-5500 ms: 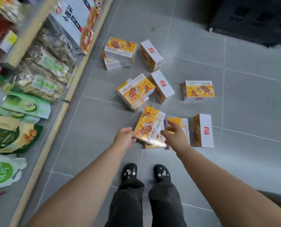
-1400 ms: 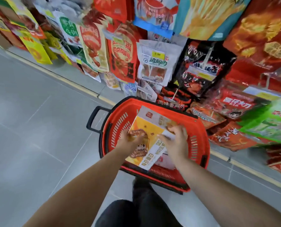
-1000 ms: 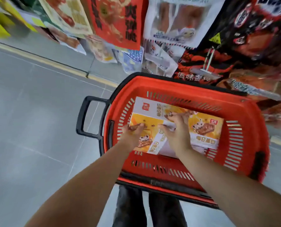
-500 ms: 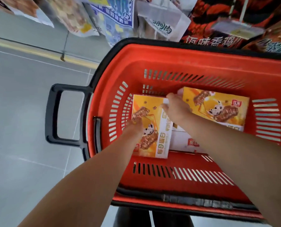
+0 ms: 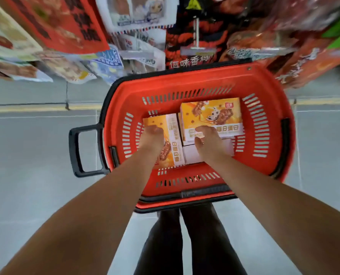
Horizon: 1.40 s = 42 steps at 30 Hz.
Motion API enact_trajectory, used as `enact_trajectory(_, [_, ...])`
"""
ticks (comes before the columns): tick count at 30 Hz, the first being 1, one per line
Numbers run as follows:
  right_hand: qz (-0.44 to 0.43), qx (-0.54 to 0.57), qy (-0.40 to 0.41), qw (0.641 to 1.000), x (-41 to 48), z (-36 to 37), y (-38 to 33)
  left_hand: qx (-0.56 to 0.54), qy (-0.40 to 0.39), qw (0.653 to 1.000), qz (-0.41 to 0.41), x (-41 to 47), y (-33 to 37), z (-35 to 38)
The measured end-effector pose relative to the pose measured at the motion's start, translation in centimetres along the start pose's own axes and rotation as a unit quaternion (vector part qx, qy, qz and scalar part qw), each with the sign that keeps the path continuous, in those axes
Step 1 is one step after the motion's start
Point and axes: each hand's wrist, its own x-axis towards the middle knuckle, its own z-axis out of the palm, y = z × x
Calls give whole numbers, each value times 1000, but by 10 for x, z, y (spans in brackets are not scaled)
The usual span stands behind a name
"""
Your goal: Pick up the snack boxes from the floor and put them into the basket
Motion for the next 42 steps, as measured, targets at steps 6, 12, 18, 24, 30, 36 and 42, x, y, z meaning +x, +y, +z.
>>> enact_trajectory(6, [48,162,136,976,-96,-99,-9,-101,-64,988,103,-126,88,-8])
enact_trajectory(12, [109,317,273,902,-200,-181,9,-111,-149,964,192,-261,145,28])
enact_trajectory(18, [146,458,342,807,-284,-230,76,-77,-196,941,264,-362,163,101])
enact_trajectory(24, [140,474,351,796,-366,-308,192,-87,-244,925,278,-459,172,221])
enact_trajectory(30, [126,471,385,784,-419,-395,296,-90,-296,906,289,-532,200,319])
enact_trajectory(36, [121,502,432,740,-427,-450,354,-65,-329,888,315,-569,246,397])
enact_trajectory(42, [129,519,458,709,-403,-514,416,-12,-370,874,314,-580,302,496])
